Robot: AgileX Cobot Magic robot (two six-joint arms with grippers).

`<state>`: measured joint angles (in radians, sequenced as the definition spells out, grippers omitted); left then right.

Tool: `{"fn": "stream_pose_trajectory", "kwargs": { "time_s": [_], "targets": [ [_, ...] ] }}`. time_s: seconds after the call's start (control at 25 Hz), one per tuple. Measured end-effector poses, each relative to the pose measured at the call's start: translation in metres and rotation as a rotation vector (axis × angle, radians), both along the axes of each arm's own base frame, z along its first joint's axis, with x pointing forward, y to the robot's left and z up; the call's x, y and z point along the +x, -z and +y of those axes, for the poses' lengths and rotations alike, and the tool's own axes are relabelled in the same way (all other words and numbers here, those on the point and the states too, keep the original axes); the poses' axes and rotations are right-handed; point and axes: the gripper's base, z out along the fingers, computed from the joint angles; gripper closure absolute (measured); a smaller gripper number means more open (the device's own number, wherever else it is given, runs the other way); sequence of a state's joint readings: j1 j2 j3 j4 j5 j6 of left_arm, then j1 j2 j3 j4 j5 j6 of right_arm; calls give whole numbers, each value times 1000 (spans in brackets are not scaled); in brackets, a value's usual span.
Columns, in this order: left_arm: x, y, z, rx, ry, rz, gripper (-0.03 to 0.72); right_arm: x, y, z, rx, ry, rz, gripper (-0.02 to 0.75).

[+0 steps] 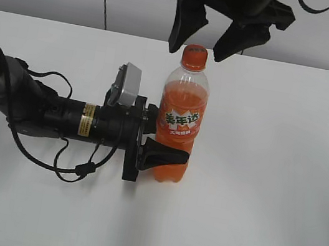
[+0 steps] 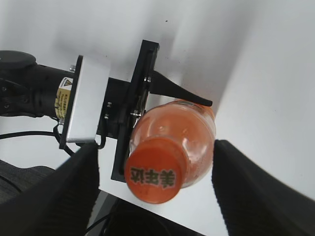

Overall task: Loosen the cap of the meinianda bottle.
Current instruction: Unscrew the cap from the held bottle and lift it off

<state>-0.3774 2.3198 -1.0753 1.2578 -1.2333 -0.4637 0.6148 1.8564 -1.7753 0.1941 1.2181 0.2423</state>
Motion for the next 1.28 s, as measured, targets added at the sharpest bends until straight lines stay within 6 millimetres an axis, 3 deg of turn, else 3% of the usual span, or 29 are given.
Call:
{"fn": "stream_pose_trajectory", "kwargs": {
  "time_s": [1.28],
  "targets": [
    [-1, 0, 0, 6, 14, -2, 283, -4, 0, 5, -30, -51, -28, 204]
  ]
}}
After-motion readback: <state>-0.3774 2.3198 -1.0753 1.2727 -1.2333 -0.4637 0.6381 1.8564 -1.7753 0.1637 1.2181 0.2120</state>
